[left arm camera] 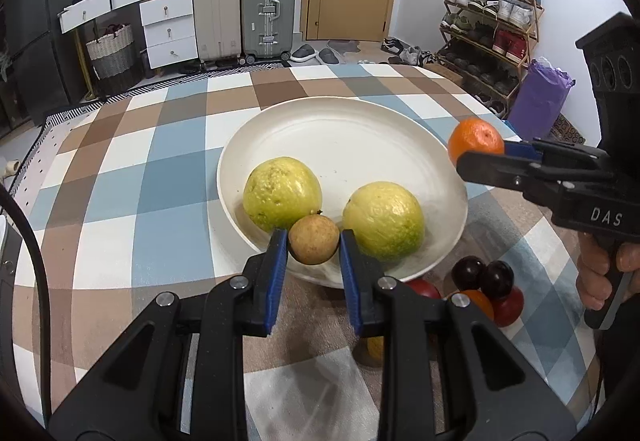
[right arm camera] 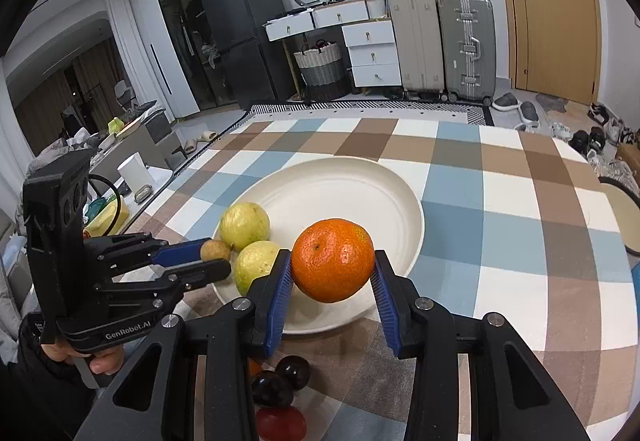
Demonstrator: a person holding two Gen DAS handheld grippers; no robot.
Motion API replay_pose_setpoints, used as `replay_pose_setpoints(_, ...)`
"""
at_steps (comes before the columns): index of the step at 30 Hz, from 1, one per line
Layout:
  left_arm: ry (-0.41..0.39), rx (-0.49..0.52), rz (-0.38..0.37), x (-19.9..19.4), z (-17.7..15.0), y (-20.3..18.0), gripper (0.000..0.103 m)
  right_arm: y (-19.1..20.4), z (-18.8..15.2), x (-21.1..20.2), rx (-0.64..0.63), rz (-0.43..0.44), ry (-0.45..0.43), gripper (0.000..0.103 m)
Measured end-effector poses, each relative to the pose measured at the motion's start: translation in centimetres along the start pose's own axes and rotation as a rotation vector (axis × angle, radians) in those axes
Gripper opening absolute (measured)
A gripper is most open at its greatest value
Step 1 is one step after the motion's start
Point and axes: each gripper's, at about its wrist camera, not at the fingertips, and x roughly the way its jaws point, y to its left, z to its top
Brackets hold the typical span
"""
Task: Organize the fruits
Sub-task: 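Carry the orange and brown fruit onto the plate and open both tools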
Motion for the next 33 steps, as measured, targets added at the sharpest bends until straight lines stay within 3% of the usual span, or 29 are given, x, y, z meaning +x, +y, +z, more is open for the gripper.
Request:
replay_pose_setpoints(12,-0.039,-0.052,0.009,0.8,0.2,1.0,0.023,-0.9,-0.9,1.4,0.036,-0.009,0.023,0.040)
replay_pose_setpoints(18,-0.065,-0.133,0.007,0.9,0.5,2.6,0.023,-0.8,-0.9,1.7,0.035,-0.006,0.025,0.040)
replay_pose_setpoints(33,-0.068,-0.128,0.025,0.9,0.5,2.1,0.023,-1.0,-0.8,2.8,0.050,-0.017,0.013,0.040)
